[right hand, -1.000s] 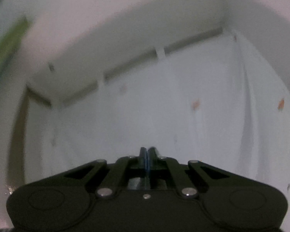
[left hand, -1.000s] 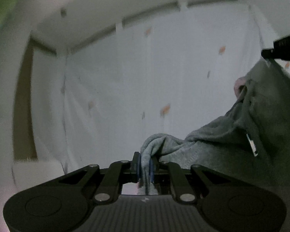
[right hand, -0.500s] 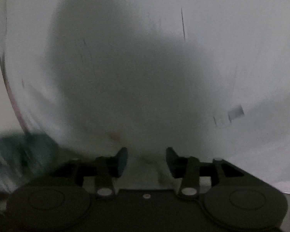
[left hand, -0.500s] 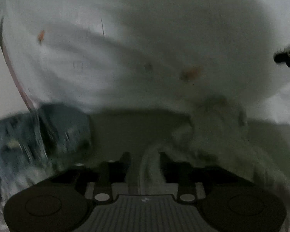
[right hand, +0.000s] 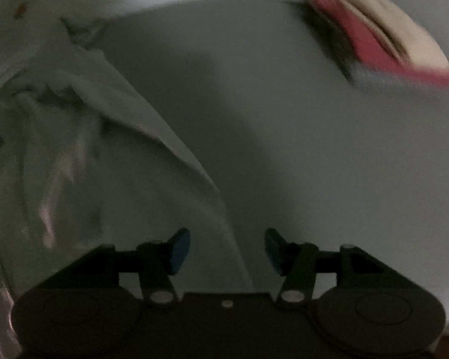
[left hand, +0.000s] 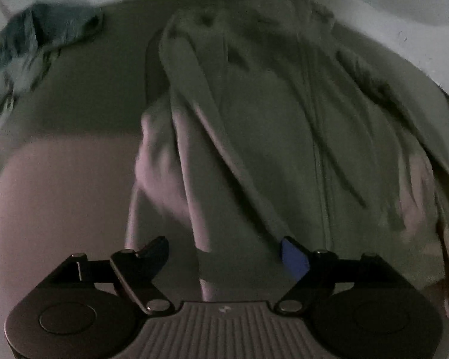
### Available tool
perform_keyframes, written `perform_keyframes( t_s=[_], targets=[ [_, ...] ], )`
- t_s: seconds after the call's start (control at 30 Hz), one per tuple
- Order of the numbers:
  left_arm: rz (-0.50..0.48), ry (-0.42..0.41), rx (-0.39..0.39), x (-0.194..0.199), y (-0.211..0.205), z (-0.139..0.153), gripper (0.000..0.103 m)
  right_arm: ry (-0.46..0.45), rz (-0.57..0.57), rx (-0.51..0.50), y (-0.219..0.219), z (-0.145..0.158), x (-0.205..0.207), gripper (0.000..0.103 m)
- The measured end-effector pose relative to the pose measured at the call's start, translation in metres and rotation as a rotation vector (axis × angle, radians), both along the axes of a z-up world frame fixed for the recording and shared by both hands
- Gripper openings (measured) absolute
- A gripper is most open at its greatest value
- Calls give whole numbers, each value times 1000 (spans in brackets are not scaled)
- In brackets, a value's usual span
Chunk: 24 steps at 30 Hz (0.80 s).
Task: Fold clothes
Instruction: 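Lay the hoodie flat on the table and open both grippers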
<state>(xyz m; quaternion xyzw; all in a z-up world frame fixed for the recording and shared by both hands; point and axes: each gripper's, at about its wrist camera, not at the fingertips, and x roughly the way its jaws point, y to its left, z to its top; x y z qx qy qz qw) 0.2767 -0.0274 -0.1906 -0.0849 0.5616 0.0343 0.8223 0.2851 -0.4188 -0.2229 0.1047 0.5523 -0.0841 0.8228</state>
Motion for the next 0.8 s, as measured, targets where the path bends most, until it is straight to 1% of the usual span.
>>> perform_keyframes(
  t_s=[0.07,0.13,0.17,0.2,0.23,0.27,0.3,0.33,0.4,0.47,0.57,0.63,0.7,0.73,0.77,0.8],
  targets=[
    [27,10,8,-9,-7,-3,83,5,5,9,-11,-10,-23,60],
    [56,6,22,-16,-14,-6,81,5,31,75,-20,-17,-39,61],
    [61,0,36,-19,-19,-5,74,2,47,114,-20,-21,-45,61],
    [71,-11,59,-21,-19,-1,58,-5,60,139,-19,-21,-44,60],
    [85,-27,89,-23,-15,8,52,-26,75,152,-16,-16,-45,59],
    [98,-44,119,-24,-12,16,37,-47,85,142,-11,-15,-49,54],
    [112,-60,149,-26,-8,24,12,-66,110,117,-7,-14,-51,35],
    [125,-77,179,-28,-5,33,10,-80,142,102,-4,-13,-52,17],
    [152,-110,239,-31,2,50,8,-126,187,47,-3,-3,-59,5],
    [179,-143,299,-35,9,66,8,-191,222,-68,0,12,-61,5],
    [220,-193,388,-40,20,92,8,-333,292,-449,2,47,-68,5],
    [246,-261,477,-35,41,119,8,-422,328,-721,0,69,-71,4],
    [286,-334,587,-25,72,146,8,-454,338,-912,-7,81,-63,4],
    [312,-358,636,-20,87,155,8,-470,343,-1007,-11,86,-60,4],
    [347,-371,665,-14,102,160,12,-450,319,-1042,-16,87,-51,7],
    [389,-374,677,-6,117,162,15,-429,294,-1076,-21,87,-42,8]
  ],
)
